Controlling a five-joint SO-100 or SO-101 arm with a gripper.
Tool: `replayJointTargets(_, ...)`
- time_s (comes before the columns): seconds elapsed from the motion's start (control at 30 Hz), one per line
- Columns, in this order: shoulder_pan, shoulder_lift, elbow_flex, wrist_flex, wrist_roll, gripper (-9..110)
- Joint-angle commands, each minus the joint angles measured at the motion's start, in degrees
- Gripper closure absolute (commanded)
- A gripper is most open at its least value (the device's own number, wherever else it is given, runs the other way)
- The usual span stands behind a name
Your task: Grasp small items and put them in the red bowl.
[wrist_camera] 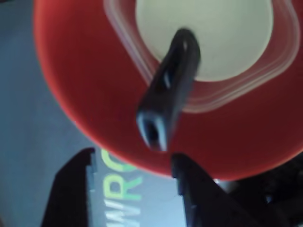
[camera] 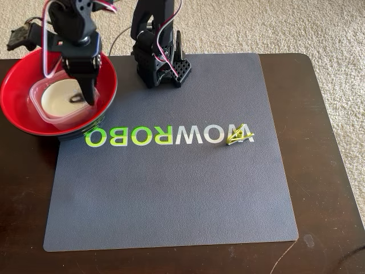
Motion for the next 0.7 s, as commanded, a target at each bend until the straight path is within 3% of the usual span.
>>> replayJointTargets(0.0, -0.1, 7.0, 1.1, -0.2, 1.5, 81)
replayJointTargets(0.1, -10.6, 10.6, 3.8, -0.2, -2.1, 81)
replayJointTargets(0.3, -47.5, 7.1, 1.1, -2.5, -12.9, 81)
replayJointTargets(0.67, -76.1, -9.9, 10.2, -20.2, -17.8, 81)
